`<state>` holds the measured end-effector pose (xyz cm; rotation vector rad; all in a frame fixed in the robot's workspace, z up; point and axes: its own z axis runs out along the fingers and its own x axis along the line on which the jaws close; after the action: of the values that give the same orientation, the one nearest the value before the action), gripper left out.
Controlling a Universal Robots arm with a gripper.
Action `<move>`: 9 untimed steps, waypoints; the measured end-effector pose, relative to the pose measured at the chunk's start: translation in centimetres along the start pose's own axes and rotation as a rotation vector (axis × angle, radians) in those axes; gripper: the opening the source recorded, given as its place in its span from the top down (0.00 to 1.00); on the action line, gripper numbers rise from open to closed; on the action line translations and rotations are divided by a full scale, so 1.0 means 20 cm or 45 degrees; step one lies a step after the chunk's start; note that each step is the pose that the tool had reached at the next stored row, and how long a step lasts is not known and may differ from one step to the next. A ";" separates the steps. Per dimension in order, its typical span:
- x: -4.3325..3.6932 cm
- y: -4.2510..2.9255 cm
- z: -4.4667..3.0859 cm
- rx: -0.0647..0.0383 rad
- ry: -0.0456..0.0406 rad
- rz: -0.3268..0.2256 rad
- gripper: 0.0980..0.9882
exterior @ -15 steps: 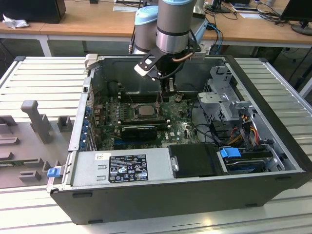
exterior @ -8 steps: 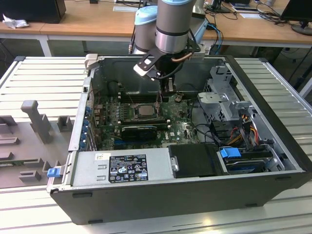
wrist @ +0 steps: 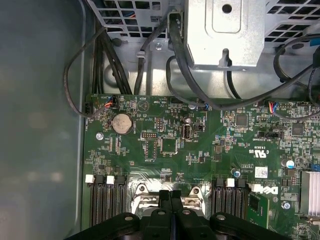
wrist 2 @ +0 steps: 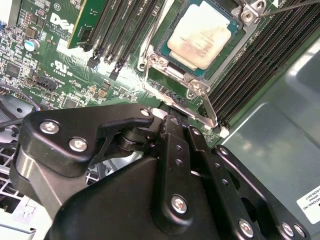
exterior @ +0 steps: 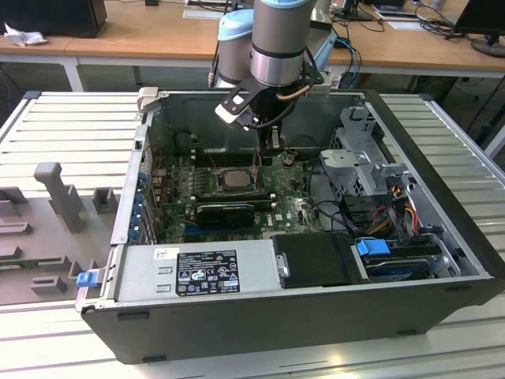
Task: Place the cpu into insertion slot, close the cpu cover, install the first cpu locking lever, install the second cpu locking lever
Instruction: 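Close the cpu cover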
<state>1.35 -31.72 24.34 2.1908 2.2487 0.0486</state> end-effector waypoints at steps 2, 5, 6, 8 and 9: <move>0.000 -0.001 0.000 0.000 0.000 0.000 0.99; 0.000 -0.005 0.000 0.000 0.000 0.000 0.99; 0.000 -0.005 0.000 0.000 0.000 0.000 0.99; 0.000 -0.007 0.000 0.000 0.000 0.000 0.99; 0.000 -0.007 0.000 0.000 0.000 0.000 0.99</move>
<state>1.20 -31.72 24.33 2.1907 2.2488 0.0484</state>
